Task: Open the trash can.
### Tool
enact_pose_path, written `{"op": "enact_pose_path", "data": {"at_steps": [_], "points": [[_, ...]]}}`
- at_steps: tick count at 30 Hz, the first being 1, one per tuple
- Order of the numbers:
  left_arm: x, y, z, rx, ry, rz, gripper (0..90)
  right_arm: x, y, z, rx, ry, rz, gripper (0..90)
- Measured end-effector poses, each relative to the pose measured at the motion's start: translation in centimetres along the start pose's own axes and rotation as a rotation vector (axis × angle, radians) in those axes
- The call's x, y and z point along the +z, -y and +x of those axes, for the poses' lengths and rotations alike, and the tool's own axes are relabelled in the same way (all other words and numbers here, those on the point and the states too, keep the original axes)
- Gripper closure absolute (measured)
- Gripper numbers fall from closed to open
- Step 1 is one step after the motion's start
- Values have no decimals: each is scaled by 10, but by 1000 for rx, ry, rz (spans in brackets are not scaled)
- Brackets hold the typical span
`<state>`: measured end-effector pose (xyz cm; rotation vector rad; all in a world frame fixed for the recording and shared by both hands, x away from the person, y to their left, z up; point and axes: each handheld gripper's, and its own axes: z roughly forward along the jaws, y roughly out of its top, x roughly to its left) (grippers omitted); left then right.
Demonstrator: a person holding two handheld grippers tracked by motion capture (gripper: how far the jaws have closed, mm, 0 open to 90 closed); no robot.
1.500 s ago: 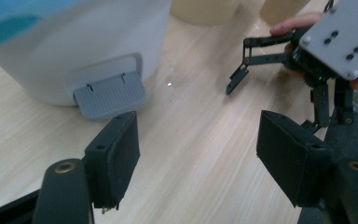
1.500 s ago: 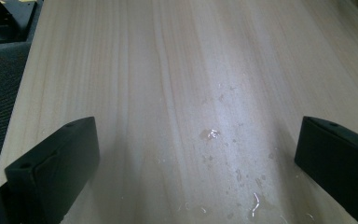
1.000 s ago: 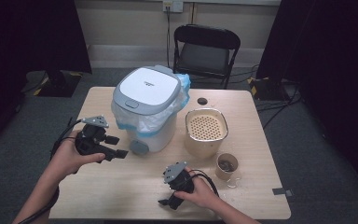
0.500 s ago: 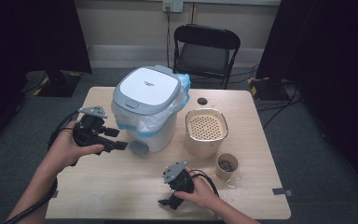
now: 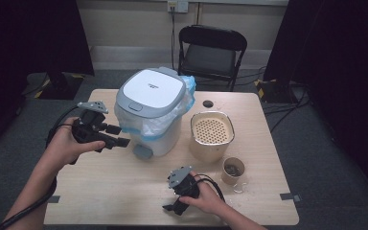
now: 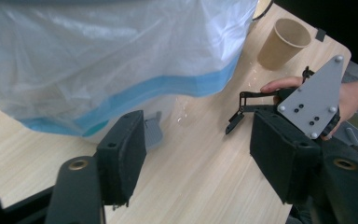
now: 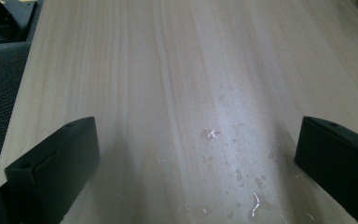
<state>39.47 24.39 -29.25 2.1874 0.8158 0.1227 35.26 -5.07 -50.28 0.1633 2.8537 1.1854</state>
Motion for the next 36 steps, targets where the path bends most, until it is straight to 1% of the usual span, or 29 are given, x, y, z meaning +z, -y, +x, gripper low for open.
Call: {"op": "enact_pose_path", "data": {"at_steps": [1, 4, 5, 6, 7, 10, 11, 14, 15, 16, 17, 19, 21, 23, 24, 25, 26, 27, 28, 30, 31, 33, 36], "points": [[-1, -1, 0, 1, 0, -1, 388, 0, 0, 0, 0, 0, 0, 0], [-2, -5, 1, -4, -2, 4, 402, 0, 0, 0, 0, 0, 0, 0], [-2, -6, 2, -11, -1, -3, 419, 0, 0, 0, 0, 0, 0, 0], [-3, -7, 3, -10, -6, -6, 430, 0, 0, 0, -1, 0, 0, 0], [-4, -9, 3, -19, -3, -9, 437, 0, 0, 0, 0, -1, 0, 0], [-7, -13, 4, -19, -14, -22, 466, 0, 0, 0, 1, 0, 0, 0], [-9, -15, 5, -12, -21, -29, 477, 0, 0, 0, 0, -1, 0, 0], [-11, -20, 5, -23, -24, -45, 507, 0, 0, 0, 0, 0, 0, 0], [-12, -21, 4, -27, -28, -39, 512, 0, 0, 0, 1, 0, 0, 0], [-13, -23, 4, -19, -28, -44, 521, 0, 0, 0, 0, 0, 0, 0], [-14, -24, 4, -17, -29, -46, 529, 0, 0, 1, 11, -2, 8, 0], [-14, -27, 4, -17, -31, -50, 552, 0, 0, 1, 7, -2, 5, 0], [-15, -30, 4, -13, -36, -43, 558, 0, 0, 1, 7, -1, 5, 0], [-14, -33, 4, -8, -39, -49, 576, 0, 0, 0, 6, -2, 4, 0], [-15, -34, 4, -8, -42, -50, 597, 0, 0, 0, 6, -1, 4, 0], [-15, -35, 5, -7, -44, -51, 597, 0, 0, 0, 6, -1, 4, 0], [-14, -37, 5, -12, -48, -53, 619, 0, 0, 0, 4, -2, 5, 0], [-14, -38, 5, -5, -46, -51, 629, 0, 0, 0, 4, -2, 4, 0], [-14, -41, 5, 13, -49, -42, 639, 0, 0, 0, 4, -2, 5, 0], [-14, -43, 5, 16, -46, -41, 654, 0, 0, 0, 5, -2, 5, 0], [-14, -46, 5, 22, -44, -42, 666, 0, 0, 0, 6, -2, 5, 0], [-14, -47, 4, 21, -46, -41, 672, 0, 0, 0, -3, -1, 0, 0], [-15, -52, 4, 25, -48, -38, 698, 0, 0, 0, -2, -1, 0, 0]]}}
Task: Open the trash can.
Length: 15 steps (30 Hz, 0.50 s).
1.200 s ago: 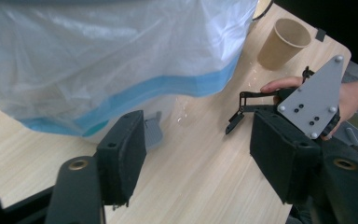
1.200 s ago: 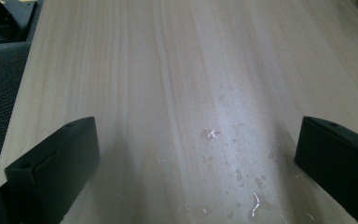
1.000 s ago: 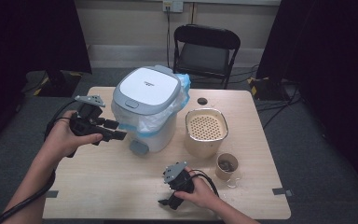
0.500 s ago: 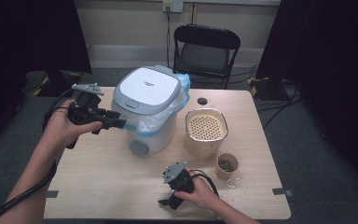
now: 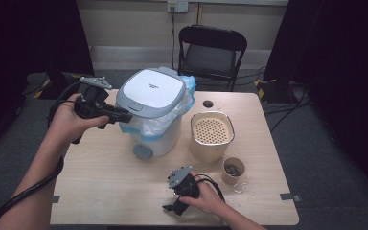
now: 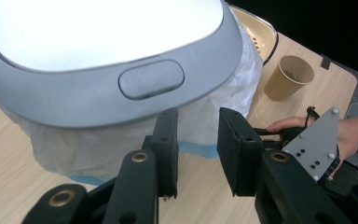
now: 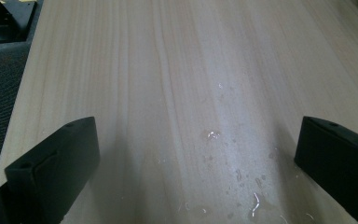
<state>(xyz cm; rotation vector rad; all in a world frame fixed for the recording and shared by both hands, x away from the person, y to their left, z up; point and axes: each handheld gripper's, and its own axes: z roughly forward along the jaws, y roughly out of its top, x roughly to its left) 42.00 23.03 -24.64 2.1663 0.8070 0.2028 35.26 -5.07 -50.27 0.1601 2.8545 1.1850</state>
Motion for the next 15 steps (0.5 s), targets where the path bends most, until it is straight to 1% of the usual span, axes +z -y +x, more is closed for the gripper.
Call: {"op": "enact_pose_path", "data": {"at_steps": [2, 6, 8, 9, 10, 11, 12, 15], "points": [[-1, -3, 0, -8, 1, -5, 707, 0, 0, 0, 1, 0, 0, 0], [-1, -8, 2, -16, -7, 4, 731, 0, 0, 0, 0, 0, 0, 0], [-1, -9, 2, -15, -7, 8, 741, 0, 0, 0, 0, 0, 0, 0], [0, -10, 2, -8, -11, 9, 747, 0, 0, 0, 2, 0, 1, 0], [0, -11, 2, -12, -11, 8, 751, 0, 0, 0, 2, 0, 1, 0], [0, -12, 2, -4, -11, 8, 761, 0, 0, 0, 2, 0, 1, 0], [1, -13, 2, -11, -15, 4, 765, 0, 0, 0, 2, 0, 1, 0], [2, -16, 3, -11, -18, 6, 765, 0, 0, 0, 1, 0, 1, 0]]}}
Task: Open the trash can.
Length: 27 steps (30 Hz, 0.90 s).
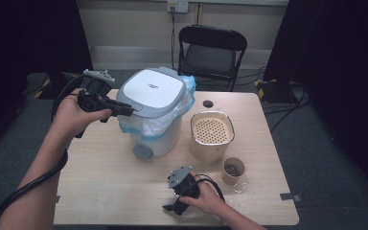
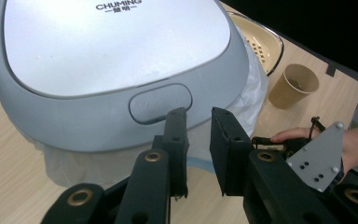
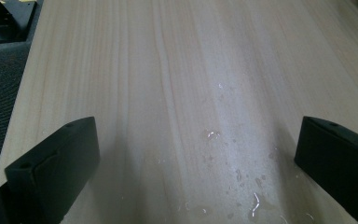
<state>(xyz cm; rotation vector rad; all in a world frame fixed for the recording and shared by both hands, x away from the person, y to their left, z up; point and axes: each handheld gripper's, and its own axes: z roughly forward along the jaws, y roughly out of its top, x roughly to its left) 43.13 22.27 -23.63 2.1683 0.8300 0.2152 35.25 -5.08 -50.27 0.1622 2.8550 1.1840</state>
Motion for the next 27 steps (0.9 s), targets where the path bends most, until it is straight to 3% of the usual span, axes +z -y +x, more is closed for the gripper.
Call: {"op": "enact_pose_path", "data": {"at_steps": [19, 27], "points": [[14, -13, 4, -26, -17, -32, 873, 0, 0, 0, 3, -2, 4, 0], [21, -15, 6, -26, -25, -22, 888, 0, 0, 0, 3, -2, 3, 0]]}}
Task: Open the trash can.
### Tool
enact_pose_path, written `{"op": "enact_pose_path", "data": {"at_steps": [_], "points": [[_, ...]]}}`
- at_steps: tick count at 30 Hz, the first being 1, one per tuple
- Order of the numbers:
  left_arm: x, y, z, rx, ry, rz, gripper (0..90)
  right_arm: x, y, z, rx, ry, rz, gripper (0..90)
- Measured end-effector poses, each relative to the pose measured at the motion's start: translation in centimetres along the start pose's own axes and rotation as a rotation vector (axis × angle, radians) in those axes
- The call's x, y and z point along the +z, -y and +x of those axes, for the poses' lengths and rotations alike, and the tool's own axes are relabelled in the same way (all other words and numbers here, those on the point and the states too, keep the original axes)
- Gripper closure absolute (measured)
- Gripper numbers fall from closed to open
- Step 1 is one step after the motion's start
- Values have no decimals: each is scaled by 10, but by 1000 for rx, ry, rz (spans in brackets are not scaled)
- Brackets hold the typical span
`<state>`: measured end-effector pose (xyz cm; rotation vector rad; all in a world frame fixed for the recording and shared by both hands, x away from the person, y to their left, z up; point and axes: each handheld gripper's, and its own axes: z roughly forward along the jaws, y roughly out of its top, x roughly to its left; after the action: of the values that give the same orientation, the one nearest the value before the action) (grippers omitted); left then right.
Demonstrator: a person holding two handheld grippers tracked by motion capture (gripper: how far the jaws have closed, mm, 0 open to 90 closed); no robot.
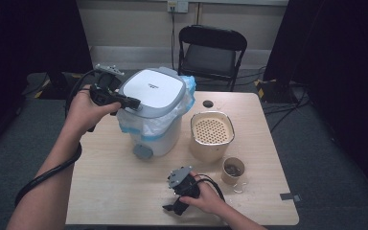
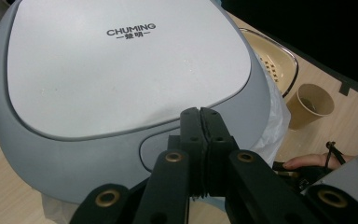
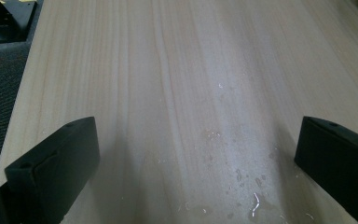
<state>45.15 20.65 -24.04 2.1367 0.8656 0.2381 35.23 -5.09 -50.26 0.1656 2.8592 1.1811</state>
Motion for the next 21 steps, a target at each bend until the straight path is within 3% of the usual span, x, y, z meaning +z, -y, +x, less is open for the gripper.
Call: {"op": "enact_pose_path", "data": {"at_steps": [5, 14, 21], "points": [[3, 1, 1, 7, -16, 23, 889, 0, 0, 0, 0, 0, 0, 0], [3, 2, 4, -15, -13, 13, 900, 0, 0, 0, 1, 0, 1, 0], [4, 4, 4, -9, -17, 9, 900, 0, 0, 0, 1, 0, 1, 0]]}}
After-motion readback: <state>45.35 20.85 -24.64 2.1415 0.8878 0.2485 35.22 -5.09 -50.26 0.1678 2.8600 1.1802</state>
